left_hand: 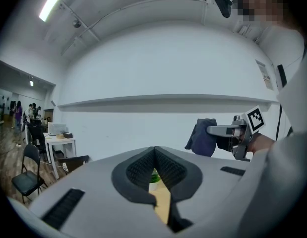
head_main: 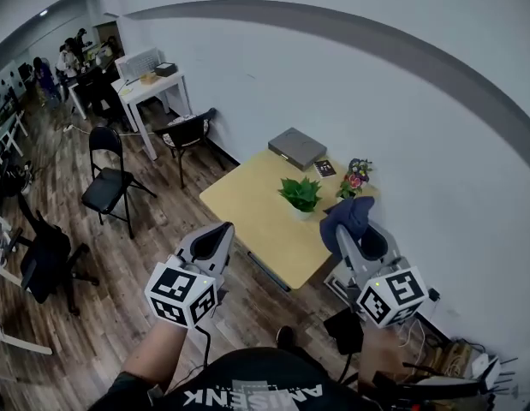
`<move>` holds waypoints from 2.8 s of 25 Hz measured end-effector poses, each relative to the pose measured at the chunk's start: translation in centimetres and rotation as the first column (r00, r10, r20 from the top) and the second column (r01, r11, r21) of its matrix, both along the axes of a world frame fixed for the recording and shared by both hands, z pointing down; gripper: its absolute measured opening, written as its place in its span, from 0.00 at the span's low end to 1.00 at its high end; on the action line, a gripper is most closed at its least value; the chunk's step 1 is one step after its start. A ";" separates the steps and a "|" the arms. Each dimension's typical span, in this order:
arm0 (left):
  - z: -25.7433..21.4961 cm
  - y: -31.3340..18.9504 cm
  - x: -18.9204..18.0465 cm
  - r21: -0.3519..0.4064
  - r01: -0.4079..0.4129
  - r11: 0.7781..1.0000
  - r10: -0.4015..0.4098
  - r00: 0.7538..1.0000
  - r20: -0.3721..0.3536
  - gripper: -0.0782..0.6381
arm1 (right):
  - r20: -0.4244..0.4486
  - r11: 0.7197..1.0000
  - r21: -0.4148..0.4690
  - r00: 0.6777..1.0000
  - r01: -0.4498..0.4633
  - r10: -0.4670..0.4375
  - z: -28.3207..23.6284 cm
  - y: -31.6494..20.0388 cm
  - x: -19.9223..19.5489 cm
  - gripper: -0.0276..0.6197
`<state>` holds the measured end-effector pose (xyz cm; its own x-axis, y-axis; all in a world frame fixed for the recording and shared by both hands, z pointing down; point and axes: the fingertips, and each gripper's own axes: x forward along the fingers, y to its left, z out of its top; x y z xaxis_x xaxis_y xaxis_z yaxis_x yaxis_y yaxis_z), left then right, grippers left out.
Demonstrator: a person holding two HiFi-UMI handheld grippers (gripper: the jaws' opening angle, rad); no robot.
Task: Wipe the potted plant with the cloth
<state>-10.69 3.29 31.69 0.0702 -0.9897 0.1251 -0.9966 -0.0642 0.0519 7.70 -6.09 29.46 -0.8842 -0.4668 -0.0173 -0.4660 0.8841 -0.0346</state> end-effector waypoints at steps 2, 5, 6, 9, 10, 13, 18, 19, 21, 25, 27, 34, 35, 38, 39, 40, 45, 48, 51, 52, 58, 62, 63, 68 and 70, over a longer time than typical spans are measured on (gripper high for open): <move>-0.1 -1.7 0.0 -0.005 0.004 1.000 -0.004 1.000 0.012 0.11 | 0.006 1.000 -0.020 1.000 -0.006 0.006 0.5 -1.8 0.3 0.25; 0.3 -4.5 0.5 -0.018 -0.004 1.000 0.005 1.000 0.021 0.11 | -0.002 1.000 -0.026 1.000 -0.005 0.005 1.0 -4.5 0.9 0.25; 0.5 -5.3 0.7 -0.021 -0.011 1.000 0.012 1.000 0.027 0.11 | -0.004 1.000 -0.027 1.000 -0.005 0.005 1.1 -5.2 1.1 0.25; 1.0 -8.0 0.9 -0.027 -0.023 0.999 0.024 0.999 0.044 0.11 | -0.001 0.999 -0.036 1.000 -0.004 0.004 1.4 -7.6 1.3 0.25; 1.3 -8.9 1.0 -0.032 -0.023 0.999 0.024 0.999 0.042 0.11 | -0.001 0.999 -0.041 1.000 -0.004 0.004 1.6 -8.4 1.5 0.25; 1.8 -11.0 1.6 -0.037 -0.027 0.999 0.029 0.999 0.034 0.11 | -0.004 0.999 -0.047 1.000 0.002 -0.002 2.0 -10.6 1.8 0.25; 1.4 -13.6 1.7 -0.017 -0.036 0.999 0.036 0.999 0.031 0.11 | -0.006 0.998 -0.047 0.999 0.032 -0.032 2.2 -12.4 1.6 0.25; 1.7 -14.0 1.5 -0.026 -0.032 0.999 0.033 0.999 0.043 0.11 | -0.006 0.998 -0.045 0.999 0.035 -0.036 2.3 -12.6 1.5 0.25; 2.1 -14.6 1.4 -0.039 -0.038 0.999 0.040 0.998 0.051 0.11 | -0.004 0.999 -0.042 0.999 0.033 -0.034 2.4 -12.8 1.4 0.25; 2.4 -15.9 1.4 -0.038 -0.097 0.995 0.098 0.995 0.030 0.11 | -0.011 0.999 -0.052 1.000 -0.001 0.001 2.6 -13.5 1.5 0.25; 2.4 -16.6 1.0 -0.035 -0.136 0.990 0.137 0.990 0.020 0.11 | -0.020 0.998 -0.054 1.000 -0.019 0.018 2.8 -13.5 1.2 0.25; 3.0 -19.4 -2.4 -0.023 -0.221 0.975 0.221 0.975 -0.028 0.13 | -0.036 0.989 -0.052 0.990 -0.140 0.139 2.5 -14.3 -0.5 0.25; 2.9 -19.7 -3.0 -0.014 -0.238 0.971 0.237 0.971 -0.035 0.13 | -0.039 0.987 -0.051 0.987 -0.155 0.153 2.4 -14.3 -0.9 0.25; 2.7 -21.0 -3.8 -0.001 -0.315 0.949 0.314 0.948 -0.053 0.22 | -0.048 0.980 -0.039 0.980 -0.197 0.195 1.9 -14.5 -2.0 0.25; 3.0 -21.3 -4.1 -0.004 -0.335 0.942 0.335 0.941 -0.051 0.22 | -0.048 0.977 -0.035 0.977 -0.210 0.208 1.8 -14.5 -2.4 0.25; 3.2 -21.6 -4.3 -0.010 -0.351 0.936 0.350 0.936 -0.046 0.22 | -0.048 0.975 -0.032 0.974 -0.222 0.220 1.7 -14.5 -2.8 0.25; 3.8 -23.1 -5.2 -0.031 -0.422 0.906 0.422 0.906 -0.018 0.22 | -0.060 0.958 -0.029 0.958 -0.284 0.282 1.6 -14.9 -3.7 0.25; 4.2 -24.0 -5.4 -0.042 -0.471 0.881 0.472 0.881 0.014 0.23 | -0.067 0.947 -0.039 0.946 -0.319 0.316 1.9 -15.2 -4.0 0.25; 5.4 -24.5 -4.9 -0.087 -0.531 0.843 0.537 0.840 0.078 0.23 | -0.071 0.936 -0.053 0.936 -0.348 0.344 2.4 -15.3 -3.9 0.25; 6.1 -24.5 -4.6 -0.112 -0.552 0.826 0.563 0.819 0.112 0.23 | -0.072 0.932 -0.058 0.933 -0.358 0.354 2.6 -15.3 -3.8 0.25; 11.4 -23.9 -2.9 -0.311 -0.609 0.729 0.684 0.638 0.355 0.26 | -0.088 0.911 -0.081 0.913 -0.405 0.399 3.8 -14.6 -2.4 0.25; 14.2 -24.4 -2.2 -0.393 -0.605 0.693 0.721 0.569 0.395 0.31 | -0.092 0.899 -0.095 0.903 -0.427 0.419 4.5 -14.2 -1.4 0.25; 14.9 -24.6 -2.1 -0.410 -0.600 0.687 0.727 0.552 0.408 0.31 | -0.094 0.897 -0.097 0.901 -0.431 0.423 4.7 -14.1 -1.2 0.25; 19.6 -25.1 -1.0 -0.517 -0.572 0.637 0.770 0.434 0.468 0.31 | -0.102 0.881 -0.116 0.888 -0.459 0.449 5.5 -13.4 0.1 0.25; 21.5 -25.7 -0.8 -0.552 -0.551 0.626 0.779 0.403 0.481 0.31 | -0.109 0.876 -0.122 0.884 -0.466 0.455 5.8 -13.0 0.5 0.25</move>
